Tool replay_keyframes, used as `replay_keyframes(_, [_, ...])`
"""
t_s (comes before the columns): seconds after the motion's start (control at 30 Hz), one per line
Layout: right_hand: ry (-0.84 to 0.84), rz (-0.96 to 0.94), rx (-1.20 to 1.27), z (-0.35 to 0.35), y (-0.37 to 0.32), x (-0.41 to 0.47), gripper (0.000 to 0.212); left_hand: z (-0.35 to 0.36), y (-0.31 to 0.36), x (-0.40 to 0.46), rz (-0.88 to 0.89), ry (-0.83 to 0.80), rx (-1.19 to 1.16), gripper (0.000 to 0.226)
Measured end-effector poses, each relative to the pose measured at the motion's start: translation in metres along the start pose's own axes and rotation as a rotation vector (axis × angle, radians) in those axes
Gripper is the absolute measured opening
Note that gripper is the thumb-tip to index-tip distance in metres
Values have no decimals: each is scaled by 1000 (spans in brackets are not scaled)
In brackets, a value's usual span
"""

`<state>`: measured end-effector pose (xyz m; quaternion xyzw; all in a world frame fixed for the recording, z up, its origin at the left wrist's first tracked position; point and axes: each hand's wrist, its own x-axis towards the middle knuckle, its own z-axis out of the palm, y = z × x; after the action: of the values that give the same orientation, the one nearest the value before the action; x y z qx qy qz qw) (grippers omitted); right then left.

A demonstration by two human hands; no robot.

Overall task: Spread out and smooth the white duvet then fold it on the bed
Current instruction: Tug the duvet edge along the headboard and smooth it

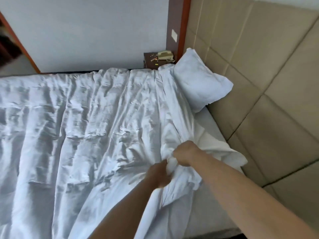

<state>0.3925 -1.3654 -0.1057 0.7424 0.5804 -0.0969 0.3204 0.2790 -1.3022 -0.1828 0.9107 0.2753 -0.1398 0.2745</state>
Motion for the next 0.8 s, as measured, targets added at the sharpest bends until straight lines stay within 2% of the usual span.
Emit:
replay_keyframes(0.07, [-2, 78, -7, -13, 4, -32, 33, -13, 18, -18, 56, 66, -46, 42])
replay_keyframes(0.17, [-25, 184, 45, -30, 9, -85, 32, -30, 47, -47, 186, 77, -74, 32])
replay_keyframes(0.23, [-114, 239, 162, -33, 9, -115, 33, -33, 62, -65, 265, 12, -118, 27])
replay_keyframes(0.3, [-256, 265, 272, -26, 8, -138, 31, -28, 73, -80, 330, -90, -131, 32])
replay_keyframes(0.37, [-317, 308, 330, -7, 1, -154, 28, -15, 81, -93, 348, -167, -75, 38])
replay_keyframes(0.43, [-257, 349, 292, 7, -16, -165, 31, 2, 84, -102, 354, -173, -24, 42])
replay_keyframes(0.53, [0, 378, 132, 26, -41, -168, 32, 28, 77, -110, 333, -118, 1, 42])
replay_keyframes(0.6, [119, 428, 131, 36, -43, -166, 31, 39, 70, -115, 319, -82, 0, 43])
replay_keyframes(0.67, [130, 507, 276, 54, -42, -164, 30, 47, 65, -115, 290, -46, -67, 46])
replay_keyframes(0.8, [-21, 580, 560, 93, -51, -151, 31, 52, 68, -103, 138, 34, -225, 37])
